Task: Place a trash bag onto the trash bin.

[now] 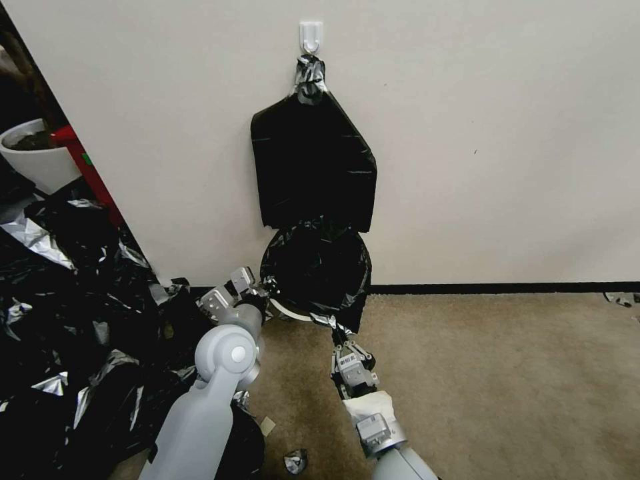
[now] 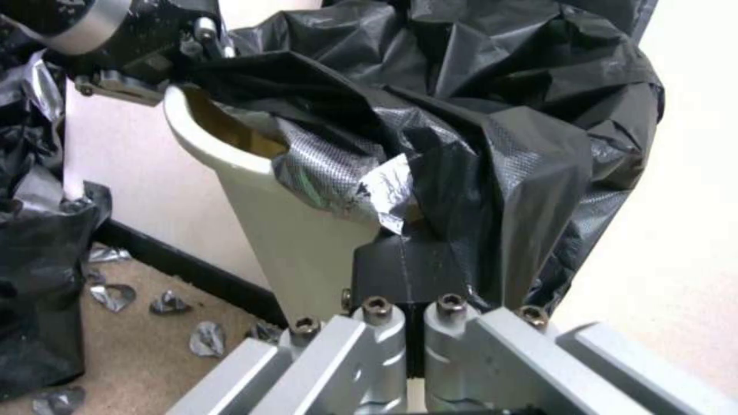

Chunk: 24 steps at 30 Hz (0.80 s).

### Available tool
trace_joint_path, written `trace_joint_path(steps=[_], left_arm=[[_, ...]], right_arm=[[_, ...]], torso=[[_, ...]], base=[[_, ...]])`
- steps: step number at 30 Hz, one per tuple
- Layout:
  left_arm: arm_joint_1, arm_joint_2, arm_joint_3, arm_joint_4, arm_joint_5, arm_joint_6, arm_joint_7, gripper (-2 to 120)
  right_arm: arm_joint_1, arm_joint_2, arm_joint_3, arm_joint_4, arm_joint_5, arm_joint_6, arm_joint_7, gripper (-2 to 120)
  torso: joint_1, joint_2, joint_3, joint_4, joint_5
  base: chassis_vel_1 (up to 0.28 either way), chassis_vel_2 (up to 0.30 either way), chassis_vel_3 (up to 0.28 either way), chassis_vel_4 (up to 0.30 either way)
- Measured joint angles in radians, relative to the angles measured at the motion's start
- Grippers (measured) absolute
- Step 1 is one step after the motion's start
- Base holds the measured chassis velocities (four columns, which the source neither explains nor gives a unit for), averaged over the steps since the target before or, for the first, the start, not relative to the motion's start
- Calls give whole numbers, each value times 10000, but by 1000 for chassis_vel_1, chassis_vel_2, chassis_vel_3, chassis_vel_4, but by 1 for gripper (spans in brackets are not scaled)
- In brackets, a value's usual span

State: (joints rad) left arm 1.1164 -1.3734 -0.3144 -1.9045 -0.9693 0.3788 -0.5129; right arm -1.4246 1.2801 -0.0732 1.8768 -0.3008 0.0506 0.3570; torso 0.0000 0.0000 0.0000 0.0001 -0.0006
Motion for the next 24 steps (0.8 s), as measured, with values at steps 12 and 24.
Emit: trace_joint_path(steps=[12, 24], left_arm=[[155, 28, 4, -323, -272, 130, 5, 3], [792, 173, 105, -1102, -336, 422, 87, 3]], right_arm=[[373, 9, 957, -935, -638, 2762, -4859, 0], [1740, 529, 2884, -3312, -5034, 2777, -5109, 0]], torso=[[0, 0, 0, -2, 9], [0, 0, 0, -1, 5]], base=[[0, 0, 0, 0], [0, 0, 0, 0]])
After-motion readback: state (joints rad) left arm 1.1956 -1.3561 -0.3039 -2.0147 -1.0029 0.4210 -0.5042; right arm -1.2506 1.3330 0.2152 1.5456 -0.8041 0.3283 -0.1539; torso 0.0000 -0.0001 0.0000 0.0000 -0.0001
